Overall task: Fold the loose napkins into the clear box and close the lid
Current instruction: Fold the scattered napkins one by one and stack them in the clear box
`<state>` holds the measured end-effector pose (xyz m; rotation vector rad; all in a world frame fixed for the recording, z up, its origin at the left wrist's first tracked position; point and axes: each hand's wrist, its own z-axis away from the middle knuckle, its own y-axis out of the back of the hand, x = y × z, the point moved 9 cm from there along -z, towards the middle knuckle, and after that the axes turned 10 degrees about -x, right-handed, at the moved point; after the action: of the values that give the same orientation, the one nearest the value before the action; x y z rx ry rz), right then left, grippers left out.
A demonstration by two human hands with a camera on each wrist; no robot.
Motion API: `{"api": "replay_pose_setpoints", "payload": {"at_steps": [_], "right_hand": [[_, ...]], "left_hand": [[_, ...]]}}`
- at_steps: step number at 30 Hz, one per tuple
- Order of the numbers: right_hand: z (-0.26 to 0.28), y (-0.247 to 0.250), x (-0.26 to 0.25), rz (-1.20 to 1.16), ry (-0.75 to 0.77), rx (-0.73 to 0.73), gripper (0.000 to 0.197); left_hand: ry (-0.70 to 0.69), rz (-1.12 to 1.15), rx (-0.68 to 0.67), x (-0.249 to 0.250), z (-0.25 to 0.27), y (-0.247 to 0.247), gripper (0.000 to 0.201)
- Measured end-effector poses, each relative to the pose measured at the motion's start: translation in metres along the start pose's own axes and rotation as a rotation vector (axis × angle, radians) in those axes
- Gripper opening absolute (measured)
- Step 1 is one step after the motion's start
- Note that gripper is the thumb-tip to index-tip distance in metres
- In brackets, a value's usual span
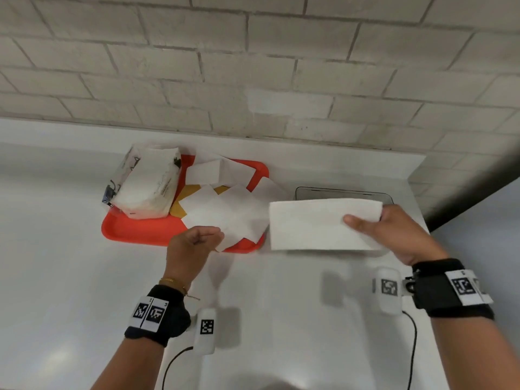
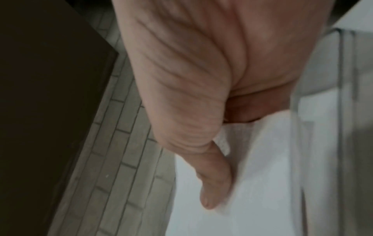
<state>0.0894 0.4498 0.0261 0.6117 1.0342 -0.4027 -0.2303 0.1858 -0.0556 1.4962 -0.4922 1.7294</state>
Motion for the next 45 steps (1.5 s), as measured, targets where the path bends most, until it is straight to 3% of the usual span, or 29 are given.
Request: {"api": "replay_pose_setpoints", "payload": {"at_steps": [4, 7, 8, 13, 21, 30, 35, 38, 40, 42, 45], "right_hand": [[-0.026, 0.054, 0.021, 0.076, -0.136, 0.114, 0.034], [-0.046, 0.061, 0.041, 0.138, -0.274, 0.112, 0.088], [-0.053, 0.064, 0.048, 0.162, -0.301, 0.115, 0.096], [-0.069, 0.060, 0.059, 0.290, -0.327, 0.132, 0.079], [-0.073, 0.058, 0.054, 0.546, -0.355, 0.134, 0.057], [-0.074, 0.051, 0.053, 0.764, -0.321, 0.177, 0.064], [-0.063, 0.045, 0.033, 0.978, -0.200, 0.311, 0.048], [-0.056, 0.036, 0.020, 0.947, -0.056, 0.370, 0.044], [-0.056, 0.029, 0.023, 0.828, -0.052, 0.307, 0.040], [-0.061, 0.013, 0.038, 0.798, -0.168, 0.088, 0.049], [-0.064, -0.001, 0.047, 0.816, -0.228, -0.053, 0.067]], "left_hand": [[-0.037, -0.352, 0.127, 0.005, -0.025, 0.009, 0.004], [-0.029, -0.586, 0.136, 0.007, -0.045, 0.011, 0.013], [-0.028, -0.628, 0.133, 0.008, -0.051, 0.011, 0.014], [0.032, -0.824, 0.068, 0.008, -0.070, 0.008, 0.029], [0.109, -0.933, 0.053, 0.006, -0.077, 0.004, 0.042], [0.165, -0.956, 0.019, 0.004, -0.083, 0.002, 0.051], [0.230, -0.948, 0.017, 0.003, -0.091, 0.008, 0.078], [0.251, -0.940, 0.011, 0.002, -0.097, 0.011, 0.095], [0.266, -0.953, 0.013, 0.002, -0.101, 0.010, 0.101], [0.286, -0.982, -0.002, 0.004, -0.101, 0.004, 0.101], [0.301, -1.020, -0.025, 0.007, -0.101, -0.003, 0.087]]}}
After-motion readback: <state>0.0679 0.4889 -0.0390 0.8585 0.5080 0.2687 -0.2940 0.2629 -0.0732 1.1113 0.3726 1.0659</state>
